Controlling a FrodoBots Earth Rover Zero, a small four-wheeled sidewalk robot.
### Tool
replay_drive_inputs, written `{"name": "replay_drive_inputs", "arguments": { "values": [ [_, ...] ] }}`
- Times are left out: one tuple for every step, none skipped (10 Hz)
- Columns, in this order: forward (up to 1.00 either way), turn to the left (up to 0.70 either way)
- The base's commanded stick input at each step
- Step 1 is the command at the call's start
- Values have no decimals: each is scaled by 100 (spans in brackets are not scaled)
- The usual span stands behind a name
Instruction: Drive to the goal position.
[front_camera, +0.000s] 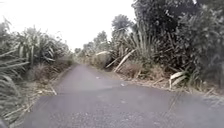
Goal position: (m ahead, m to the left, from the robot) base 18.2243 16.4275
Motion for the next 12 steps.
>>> {"name": "replay_drive_inputs", "arguments": {
  "values": [
    [0,66],
    [0,66],
    [0,66],
    [0,66],
    [0,66],
    [0,66],
    [0,66],
    [0,63],
    [0,63],
    [0,61],
    [0,61],
    [0,61]
  ]
}}
